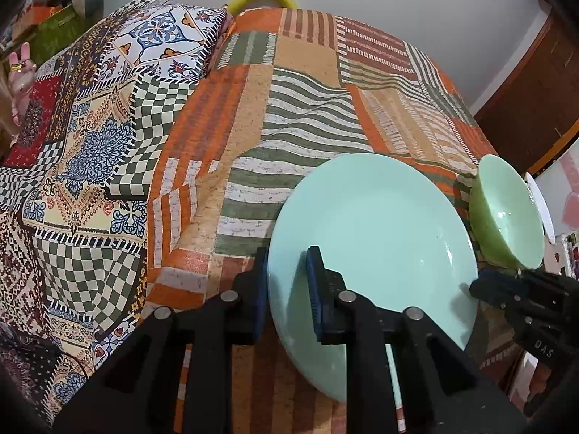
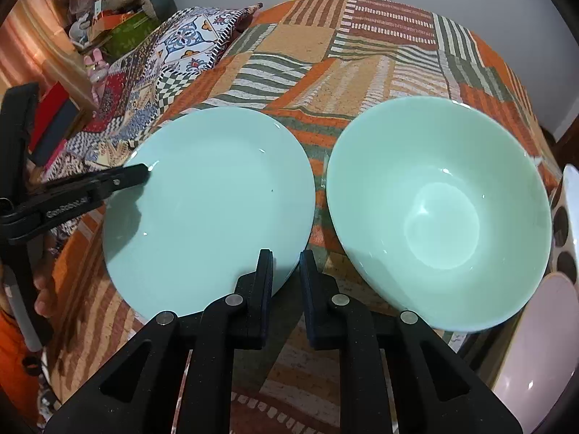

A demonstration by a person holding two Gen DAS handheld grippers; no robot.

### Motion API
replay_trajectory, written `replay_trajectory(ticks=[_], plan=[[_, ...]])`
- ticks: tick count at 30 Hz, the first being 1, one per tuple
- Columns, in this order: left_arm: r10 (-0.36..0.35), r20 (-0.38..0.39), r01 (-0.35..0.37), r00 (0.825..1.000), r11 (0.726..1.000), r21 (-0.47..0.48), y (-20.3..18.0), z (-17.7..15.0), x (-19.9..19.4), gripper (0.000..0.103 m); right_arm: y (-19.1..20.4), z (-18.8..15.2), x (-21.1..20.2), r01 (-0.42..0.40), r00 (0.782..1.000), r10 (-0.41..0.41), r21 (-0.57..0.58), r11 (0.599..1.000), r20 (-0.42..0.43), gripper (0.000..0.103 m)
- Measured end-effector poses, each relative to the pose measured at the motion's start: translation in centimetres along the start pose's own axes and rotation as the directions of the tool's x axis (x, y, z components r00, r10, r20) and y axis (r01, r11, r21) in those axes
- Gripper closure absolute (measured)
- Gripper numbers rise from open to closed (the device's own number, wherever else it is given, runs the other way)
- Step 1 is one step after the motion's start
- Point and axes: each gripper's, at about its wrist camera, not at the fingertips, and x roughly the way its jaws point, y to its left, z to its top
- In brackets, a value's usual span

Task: Organize plates and bowls
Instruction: 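Close both tools on the mint green plate rim and lift it, then carry the mint green plate over the white plate stack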

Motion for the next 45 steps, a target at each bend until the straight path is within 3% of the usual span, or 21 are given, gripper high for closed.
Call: replay_trajectory(ticks=[3,16,29,45], plan=[[-0.009,-0.005,0.009,1.000,1.000,0.000,-0.1,-0.3,-0.3,0.084,-0.5,-0.3,0.3,-0.038,0.999,0.039,0.045,0.998,-0.018,0.089],[-0.063,-0.034,0.064,0.997,0.998,0.028,-0.2,-4.1,-2.5,0.086,0.0,-0.4,1.0,-0.013,0.999,0.014,0.031,0.999,-0.032,0.082],[-0.026,-0.015,0.026,1.000,0.998,0.049,-1.7,-6.0,-4.2,0.084,0.2,-1.4,-0.2,-0.021,0.998,0.023,0.033,0.999,-0.057,0.084],[-0.025,0.126,0.011,0.992,0.994,0.111,-6.5,-8.0,-13.2,0.084,-0.1,-3.9,-8.1,-0.073,0.994,0.067,0.071,0.995,0.083,0.084]])
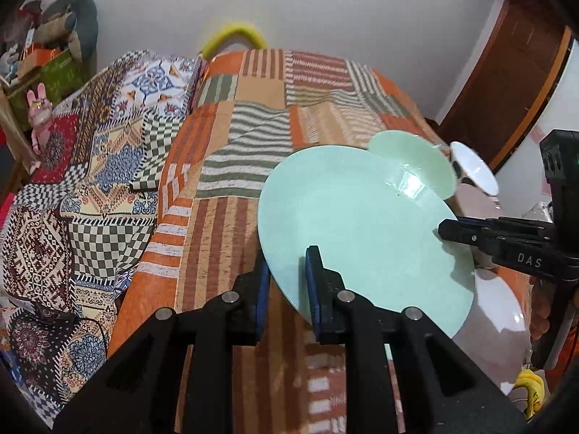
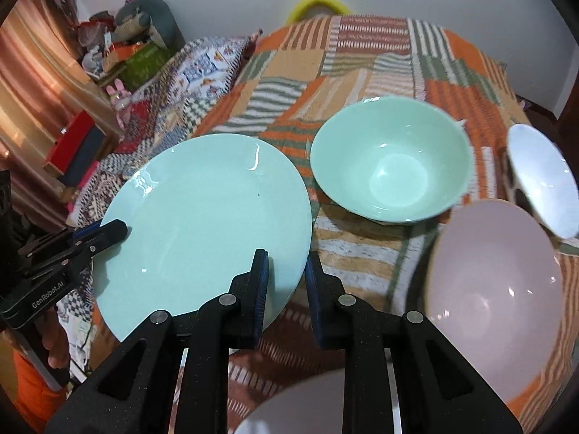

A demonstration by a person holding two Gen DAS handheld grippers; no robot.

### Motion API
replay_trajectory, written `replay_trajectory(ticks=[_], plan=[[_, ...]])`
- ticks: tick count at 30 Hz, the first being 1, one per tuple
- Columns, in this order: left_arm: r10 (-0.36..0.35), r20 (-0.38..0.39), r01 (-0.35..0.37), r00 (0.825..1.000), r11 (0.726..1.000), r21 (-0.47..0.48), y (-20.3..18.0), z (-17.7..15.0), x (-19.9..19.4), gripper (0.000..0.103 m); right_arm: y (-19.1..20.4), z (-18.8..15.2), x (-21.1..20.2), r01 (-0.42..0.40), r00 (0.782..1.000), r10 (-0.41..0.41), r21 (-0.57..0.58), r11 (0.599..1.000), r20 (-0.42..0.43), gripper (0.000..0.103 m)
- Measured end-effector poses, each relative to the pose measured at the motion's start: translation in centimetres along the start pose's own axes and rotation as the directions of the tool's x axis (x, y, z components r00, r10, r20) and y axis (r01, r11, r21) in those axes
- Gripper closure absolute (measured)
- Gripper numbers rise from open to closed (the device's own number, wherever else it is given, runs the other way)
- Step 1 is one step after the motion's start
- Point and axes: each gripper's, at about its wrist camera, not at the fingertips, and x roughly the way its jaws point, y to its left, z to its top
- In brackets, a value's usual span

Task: Organize plates and bowls
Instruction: 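Carry the mint green plate over the white plate stack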

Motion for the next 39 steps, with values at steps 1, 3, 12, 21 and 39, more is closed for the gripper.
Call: replay_trajectory(ticks=[1,3,12,21,39], plan=[[-0.003,0.008,0.003,1.000,1.000,0.003,-0.5,-0.1,-0.8,0.084,0.0,-0.2,-0.5,-0.003,1.000,0.003,0.001,1.000,0.011,0.084],[-0.008,0.020,0.008,1.000,1.000,0.009,-1.2,-0.3,-1.8,0.084,0.0,-0.6,-2.0,-0.007,0.999,0.007,0.004,1.000,0.036,0.084],[-0.023,0.065,0.020,0.998,0.998,0.051,-5.3,-1.5,-6.3,0.084,-0.8,-3.0,-7.2,-0.019,0.992,0.015,0.025,1.000,0.124,0.084],[-0.052,0.071,0.046,0.996,0.995,0.083,-9.3,-3.3,-8.8,0.083,-2.1,-6.1,-11.1,-0.023,0.984,0.013,0.055,0.998,0.177,0.084],[-0.095,0.012,0.093,0.995,0.985,0.147,-15.2,-6.8,-8.8,0.083,-5.9,-12.0,-14.2,-0.023,0.979,-0.011,0.163,0.986,0.206,0.084]])
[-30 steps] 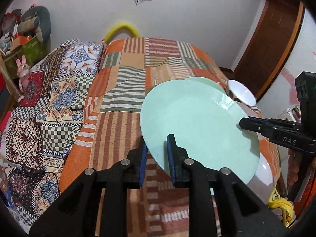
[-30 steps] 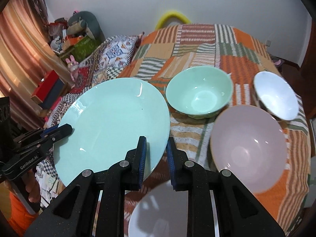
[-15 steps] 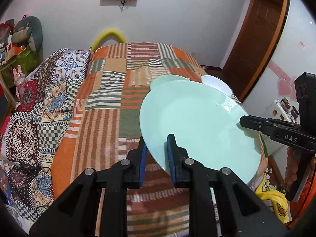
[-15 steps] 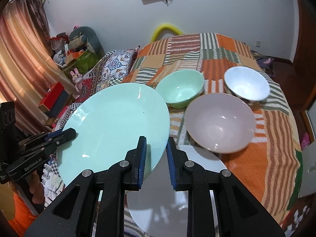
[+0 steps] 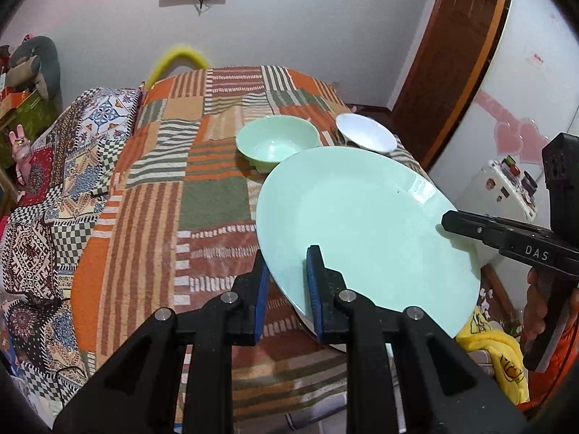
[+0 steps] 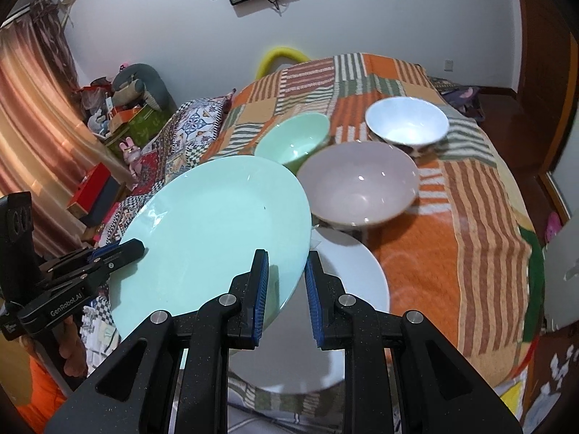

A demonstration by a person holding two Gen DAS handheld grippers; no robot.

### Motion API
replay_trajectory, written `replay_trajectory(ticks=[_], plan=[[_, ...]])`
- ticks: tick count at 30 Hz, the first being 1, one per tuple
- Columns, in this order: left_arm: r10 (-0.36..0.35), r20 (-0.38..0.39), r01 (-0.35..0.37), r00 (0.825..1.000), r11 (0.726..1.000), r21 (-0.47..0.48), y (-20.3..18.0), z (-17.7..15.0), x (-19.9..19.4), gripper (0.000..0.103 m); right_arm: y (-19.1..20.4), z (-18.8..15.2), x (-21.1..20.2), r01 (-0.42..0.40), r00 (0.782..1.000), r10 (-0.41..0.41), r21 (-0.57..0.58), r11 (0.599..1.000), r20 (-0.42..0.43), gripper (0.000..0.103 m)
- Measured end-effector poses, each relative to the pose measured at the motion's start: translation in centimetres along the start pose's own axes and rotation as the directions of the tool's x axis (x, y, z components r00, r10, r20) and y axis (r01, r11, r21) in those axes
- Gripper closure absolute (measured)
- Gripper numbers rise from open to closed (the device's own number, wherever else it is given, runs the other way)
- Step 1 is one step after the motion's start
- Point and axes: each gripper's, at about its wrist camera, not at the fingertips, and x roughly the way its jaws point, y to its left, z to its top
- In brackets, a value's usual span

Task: Organize plates and bowls
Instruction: 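Carry the mint green plate over the white plate stack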

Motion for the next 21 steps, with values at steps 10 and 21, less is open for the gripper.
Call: replay_trajectory(ticks=[10,21], plan=[[-0.022,-0.075,0.023,0.997,1.000,0.009,-1.3,-1.8,1.9,0.082,-2.1,-2.7,-0.4,-0.003,1.000,0.006,0.076,0.997,-0.027,0.084],[-0.031,-0.151,0.033,0.988,0.999,0.009,-2.1,-3.3,4.3,0.082,-3.6,-4.6,0.5,0.019,0.997,-0.010,0.116,0.993,-0.077,0.084]])
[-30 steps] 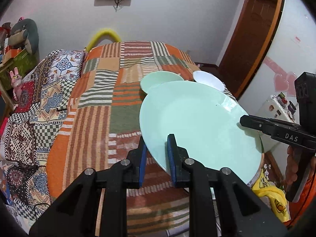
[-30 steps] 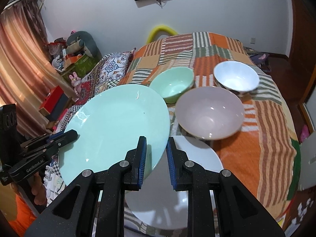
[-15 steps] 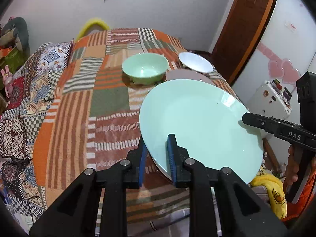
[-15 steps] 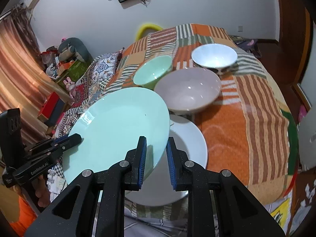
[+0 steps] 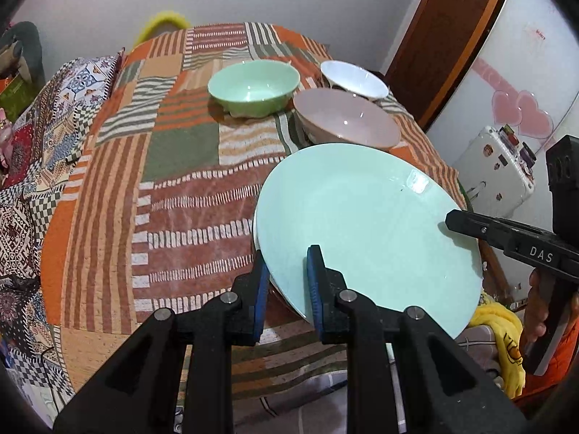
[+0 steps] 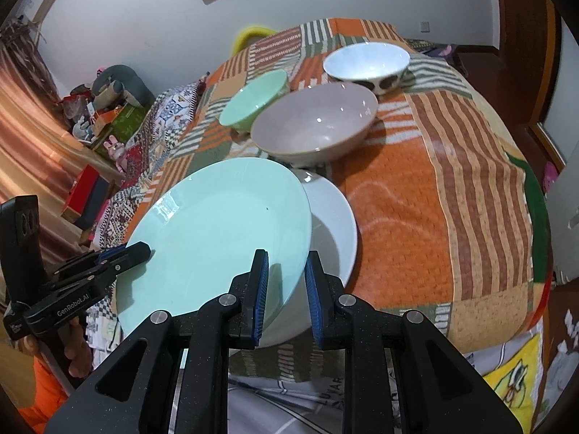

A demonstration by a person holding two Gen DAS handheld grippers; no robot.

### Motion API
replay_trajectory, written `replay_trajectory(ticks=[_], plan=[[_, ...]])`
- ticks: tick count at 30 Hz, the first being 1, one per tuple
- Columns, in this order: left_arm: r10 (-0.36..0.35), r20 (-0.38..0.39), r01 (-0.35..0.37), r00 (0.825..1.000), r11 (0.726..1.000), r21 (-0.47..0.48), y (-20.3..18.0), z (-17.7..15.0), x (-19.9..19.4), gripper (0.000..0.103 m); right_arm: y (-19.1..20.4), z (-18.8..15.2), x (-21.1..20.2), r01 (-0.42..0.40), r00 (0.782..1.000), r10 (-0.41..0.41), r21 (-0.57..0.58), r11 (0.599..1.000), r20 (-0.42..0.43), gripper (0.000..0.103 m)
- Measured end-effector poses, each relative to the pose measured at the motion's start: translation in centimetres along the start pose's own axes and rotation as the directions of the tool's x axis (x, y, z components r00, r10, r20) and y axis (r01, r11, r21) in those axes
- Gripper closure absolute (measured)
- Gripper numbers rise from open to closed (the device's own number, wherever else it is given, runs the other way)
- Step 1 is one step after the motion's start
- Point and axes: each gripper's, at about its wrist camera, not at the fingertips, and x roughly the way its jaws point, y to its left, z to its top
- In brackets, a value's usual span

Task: Organize plates and bowls
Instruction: 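Carry the mint green plate over the white plate stack, then lower the mint green plate onto the white plate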

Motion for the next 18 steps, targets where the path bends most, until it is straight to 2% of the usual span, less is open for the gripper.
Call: replay_trajectory(ticks=[18], plan=[[-0.004,-0.093,0.003,0.996,1.000,-0.016,0.3,0.1,4.5,0.081,-1.2,-0.6,2.1,0.040,0.997,-0.038,0.035,0.999,-0.060,0.084]])
